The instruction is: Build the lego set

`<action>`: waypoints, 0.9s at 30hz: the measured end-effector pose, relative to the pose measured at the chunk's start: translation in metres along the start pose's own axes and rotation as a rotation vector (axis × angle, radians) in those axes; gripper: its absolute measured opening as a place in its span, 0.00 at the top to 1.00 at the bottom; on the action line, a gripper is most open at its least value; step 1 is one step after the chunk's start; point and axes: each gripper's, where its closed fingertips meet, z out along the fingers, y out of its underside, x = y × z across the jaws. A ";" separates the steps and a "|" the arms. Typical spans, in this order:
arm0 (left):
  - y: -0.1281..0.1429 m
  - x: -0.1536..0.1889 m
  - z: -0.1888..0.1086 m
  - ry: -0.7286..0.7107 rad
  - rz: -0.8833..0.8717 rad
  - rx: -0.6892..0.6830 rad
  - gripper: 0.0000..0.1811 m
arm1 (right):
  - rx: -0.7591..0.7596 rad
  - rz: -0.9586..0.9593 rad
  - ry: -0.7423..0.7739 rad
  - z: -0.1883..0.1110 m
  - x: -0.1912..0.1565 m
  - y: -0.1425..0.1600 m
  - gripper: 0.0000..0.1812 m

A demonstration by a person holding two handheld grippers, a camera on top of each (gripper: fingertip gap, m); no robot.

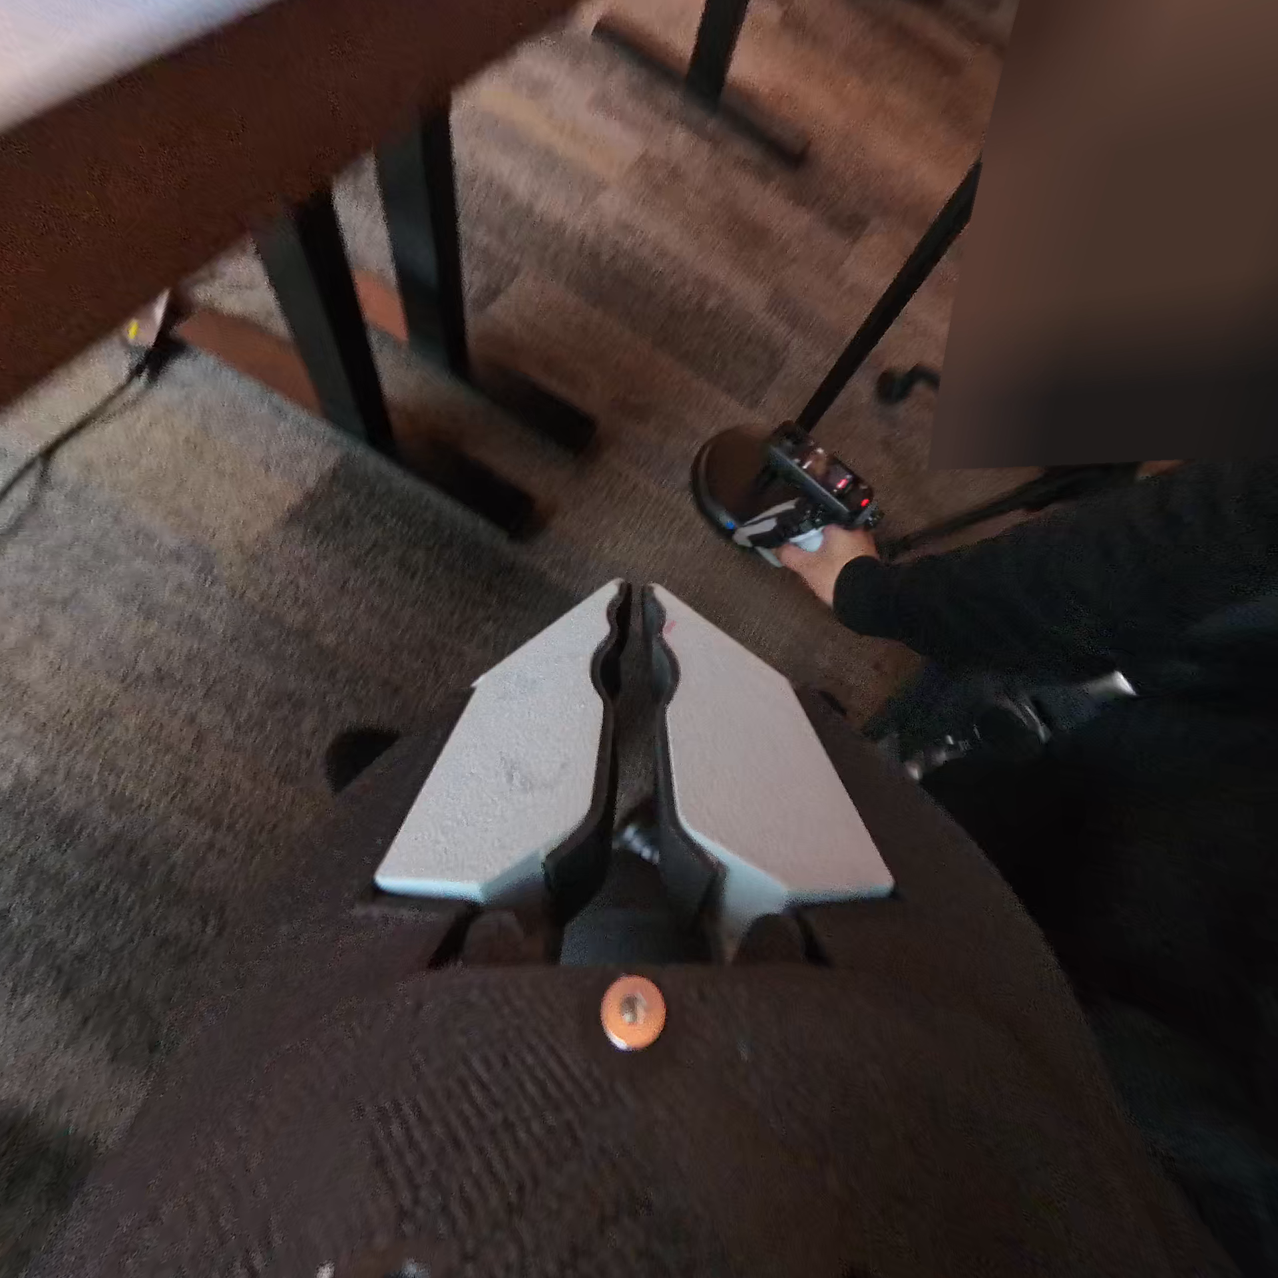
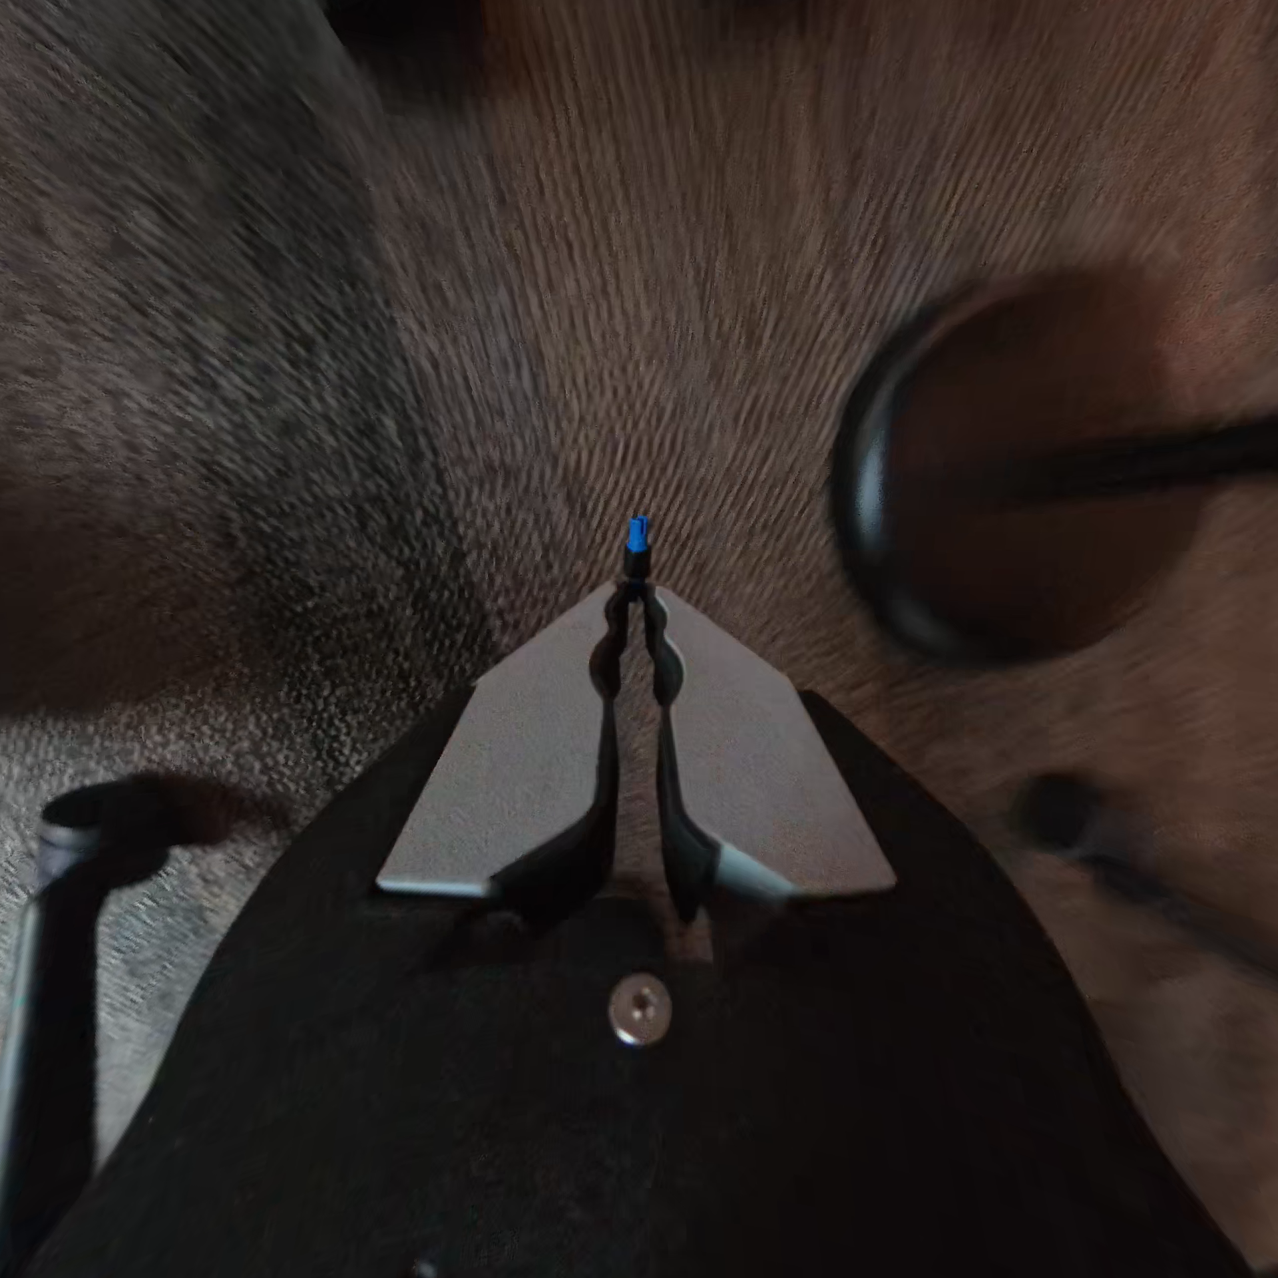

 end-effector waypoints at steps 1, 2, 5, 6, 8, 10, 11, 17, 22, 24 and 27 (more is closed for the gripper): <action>-0.016 0.007 -0.001 0.025 0.023 0.040 1.00 | 0.055 -0.092 0.012 -0.037 0.003 -0.034 1.00; -0.030 0.013 -0.003 0.039 0.051 0.067 1.00 | 0.118 -0.181 0.028 -0.077 0.004 -0.067 1.00; -0.067 0.028 -0.010 0.052 0.185 0.151 1.00 | 0.347 -0.390 0.067 -0.208 -0.005 -0.152 1.00; -0.074 0.030 -0.010 0.045 0.232 0.162 1.00 | 0.435 -0.450 0.063 -0.250 -0.015 -0.174 1.00; -0.078 0.028 -0.008 0.032 0.287 0.159 1.00 | 0.614 -0.594 0.066 -0.330 -0.041 -0.210 1.00; -0.079 0.025 -0.005 0.052 0.291 0.143 1.00 | 0.784 -0.695 0.012 -0.405 -0.078 -0.234 1.00; -0.080 0.022 -0.006 0.054 0.280 0.144 1.00 | 0.851 -0.729 -0.026 -0.439 -0.096 -0.242 1.00; -0.103 0.019 -0.045 0.016 0.270 0.185 0.99 | 1.115 -0.933 -0.170 -0.569 -0.191 -0.256 1.00; -0.127 0.023 -0.078 -0.068 0.424 0.181 0.99 | 1.147 -1.156 -0.187 -0.583 -0.239 -0.268 1.00; -0.140 0.011 -0.089 -0.121 0.469 0.193 0.99 | 1.171 -1.218 -0.191 -0.580 -0.262 -0.282 1.00; -0.156 -0.019 -0.104 -0.140 0.436 0.253 1.00 | 1.236 -1.298 -0.145 -0.569 -0.303 -0.316 1.00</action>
